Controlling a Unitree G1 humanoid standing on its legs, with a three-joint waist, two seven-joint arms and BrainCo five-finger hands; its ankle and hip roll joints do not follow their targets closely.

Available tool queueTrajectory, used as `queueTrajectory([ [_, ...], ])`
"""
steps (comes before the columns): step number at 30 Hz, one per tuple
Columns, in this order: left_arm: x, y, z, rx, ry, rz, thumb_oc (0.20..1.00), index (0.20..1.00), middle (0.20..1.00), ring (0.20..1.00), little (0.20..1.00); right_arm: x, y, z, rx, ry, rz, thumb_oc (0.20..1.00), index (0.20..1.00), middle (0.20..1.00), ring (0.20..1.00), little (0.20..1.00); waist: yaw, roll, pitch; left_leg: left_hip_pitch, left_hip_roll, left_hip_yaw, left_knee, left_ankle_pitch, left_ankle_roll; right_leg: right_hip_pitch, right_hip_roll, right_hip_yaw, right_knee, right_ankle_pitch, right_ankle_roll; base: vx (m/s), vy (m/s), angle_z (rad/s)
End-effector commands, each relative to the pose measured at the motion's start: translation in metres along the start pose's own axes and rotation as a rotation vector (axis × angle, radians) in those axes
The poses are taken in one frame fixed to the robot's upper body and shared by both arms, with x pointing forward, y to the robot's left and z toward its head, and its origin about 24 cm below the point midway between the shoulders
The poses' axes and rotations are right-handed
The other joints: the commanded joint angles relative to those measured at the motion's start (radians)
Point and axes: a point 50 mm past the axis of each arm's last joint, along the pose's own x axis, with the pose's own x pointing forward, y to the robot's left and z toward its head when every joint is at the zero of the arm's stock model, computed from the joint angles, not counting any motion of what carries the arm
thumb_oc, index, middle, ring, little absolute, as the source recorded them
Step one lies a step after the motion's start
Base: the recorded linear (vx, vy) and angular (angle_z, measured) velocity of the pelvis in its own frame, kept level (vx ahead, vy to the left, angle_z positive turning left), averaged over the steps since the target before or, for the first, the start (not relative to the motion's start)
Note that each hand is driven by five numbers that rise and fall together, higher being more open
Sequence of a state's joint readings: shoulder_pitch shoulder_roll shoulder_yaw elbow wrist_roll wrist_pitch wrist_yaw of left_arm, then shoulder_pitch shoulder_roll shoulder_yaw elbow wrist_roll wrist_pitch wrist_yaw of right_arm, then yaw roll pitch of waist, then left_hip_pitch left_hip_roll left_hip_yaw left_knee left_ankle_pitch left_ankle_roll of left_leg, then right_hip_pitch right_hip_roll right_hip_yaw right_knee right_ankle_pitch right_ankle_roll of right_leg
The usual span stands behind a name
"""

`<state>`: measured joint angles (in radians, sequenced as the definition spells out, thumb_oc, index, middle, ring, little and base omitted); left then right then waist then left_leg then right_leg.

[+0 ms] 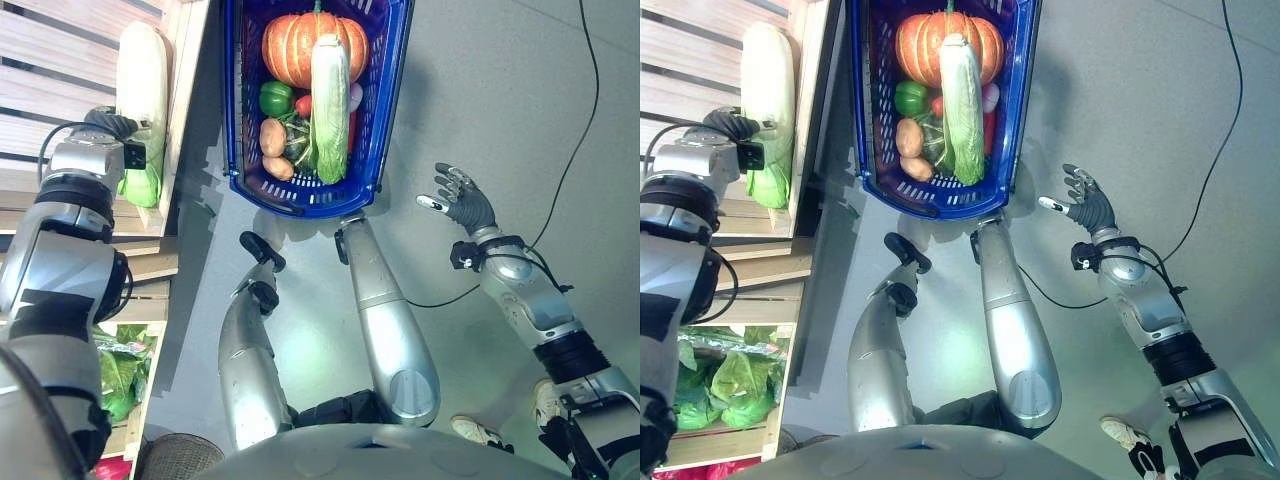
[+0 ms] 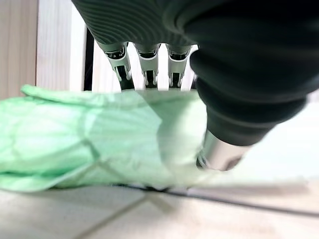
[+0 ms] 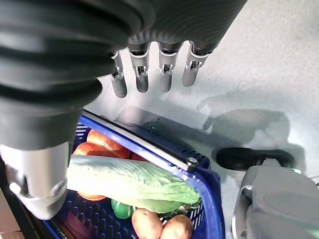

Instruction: Pick up fruits and vegetables into the basket

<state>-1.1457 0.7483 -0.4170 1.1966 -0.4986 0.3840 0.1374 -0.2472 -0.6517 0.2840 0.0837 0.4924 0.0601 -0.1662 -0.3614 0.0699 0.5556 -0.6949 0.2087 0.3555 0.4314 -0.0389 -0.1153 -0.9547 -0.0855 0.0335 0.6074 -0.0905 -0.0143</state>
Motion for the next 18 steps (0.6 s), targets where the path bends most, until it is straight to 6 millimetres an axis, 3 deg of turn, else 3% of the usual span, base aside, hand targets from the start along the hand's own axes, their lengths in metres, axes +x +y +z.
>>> queueTrajectory([
  [1,-0.011,-0.099,-0.085,-0.203,0.246,-0.445,0.200,0.200,0.200,0.200,0.200,-0.002,0.019,-0.004,0.108,-0.025,0.026,1.000,1.000,1.000,1.000,1.000,-0.008,-0.075,-0.036,-0.111,-0.004,-0.005,0.087,-0.027,0.014,-0.015,0.022,0.008,0.000,-0.048,0.052,-0.01,-0.031,0.01],
  [7,-0.019,-0.120,-0.081,-0.392,0.175,-0.498,0.200,0.200,0.200,0.200,0.200,-0.006,0.021,0.001,0.110,-0.064,0.019,1.000,1.000,1.000,1.000,1.000,0.008,-0.069,-0.036,-0.088,-0.018,-0.018,0.078,-0.031,0.023,0.010,0.022,0.002,0.003,-0.055,0.051,-0.01,-0.003,0.03],
  [11,-0.022,-0.124,-0.084,-0.482,0.157,-0.516,0.200,0.200,0.200,0.200,0.200,-0.009,0.020,0.003,0.099,-0.101,0.019,1.000,1.000,1.000,1.000,1.000,0.014,-0.064,-0.036,-0.054,-0.024,-0.023,0.068,-0.032,0.024,0.044,0.017,0.000,0.000,-0.062,0.050,0.00,0.010,0.02],
  [18,-0.023,-0.114,-0.116,-0.496,0.196,-0.482,0.200,0.200,0.200,0.200,0.200,-0.018,0.013,0.007,0.073,-0.158,0.003,1.000,1.000,1.000,1.000,1.000,0.028,-0.062,-0.036,0.058,-0.031,-0.023,0.036,-0.027,0.024,0.168,-0.009,-0.025,-0.043,-0.058,0.053,0.00,0.016,0.03],
])
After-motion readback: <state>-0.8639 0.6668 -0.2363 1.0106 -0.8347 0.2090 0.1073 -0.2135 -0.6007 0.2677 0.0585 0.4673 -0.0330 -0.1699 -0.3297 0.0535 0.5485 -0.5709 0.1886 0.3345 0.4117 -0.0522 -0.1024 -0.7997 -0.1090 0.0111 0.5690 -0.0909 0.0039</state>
